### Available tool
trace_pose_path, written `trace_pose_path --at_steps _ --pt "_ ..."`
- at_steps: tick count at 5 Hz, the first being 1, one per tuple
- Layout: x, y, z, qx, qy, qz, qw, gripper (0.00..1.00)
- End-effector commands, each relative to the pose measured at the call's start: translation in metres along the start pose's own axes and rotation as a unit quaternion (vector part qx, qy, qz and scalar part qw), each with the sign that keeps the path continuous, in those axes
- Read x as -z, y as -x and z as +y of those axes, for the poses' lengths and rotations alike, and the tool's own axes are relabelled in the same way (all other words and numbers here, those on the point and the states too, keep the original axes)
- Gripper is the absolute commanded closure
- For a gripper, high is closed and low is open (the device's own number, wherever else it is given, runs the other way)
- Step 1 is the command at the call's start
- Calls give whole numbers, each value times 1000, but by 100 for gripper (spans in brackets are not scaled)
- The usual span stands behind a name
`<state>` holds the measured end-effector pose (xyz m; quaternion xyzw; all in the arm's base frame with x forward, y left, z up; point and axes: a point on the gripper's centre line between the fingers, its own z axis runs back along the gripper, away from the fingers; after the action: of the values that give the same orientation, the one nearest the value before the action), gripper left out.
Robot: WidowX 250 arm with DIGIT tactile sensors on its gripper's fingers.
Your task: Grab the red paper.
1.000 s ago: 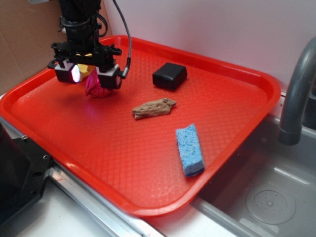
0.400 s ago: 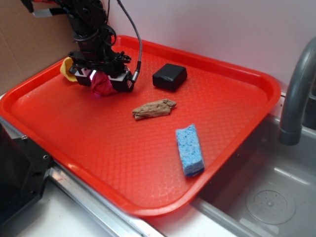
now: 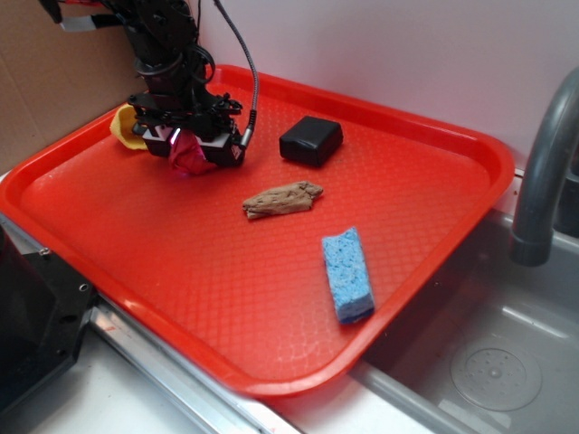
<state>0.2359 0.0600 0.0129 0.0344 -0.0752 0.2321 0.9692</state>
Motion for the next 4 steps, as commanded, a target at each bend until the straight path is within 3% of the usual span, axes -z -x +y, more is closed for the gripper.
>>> trace_pose_path --at_steps 1,2,3,4 --pt "-58 18 3 56 53 20 997 100" --pt "-113 41 -15 145 96 50 983 100" --pt "-166 63 -25 183 132 -1 974 100" --pt "-217 63 -30 206 143 -15 968 100"
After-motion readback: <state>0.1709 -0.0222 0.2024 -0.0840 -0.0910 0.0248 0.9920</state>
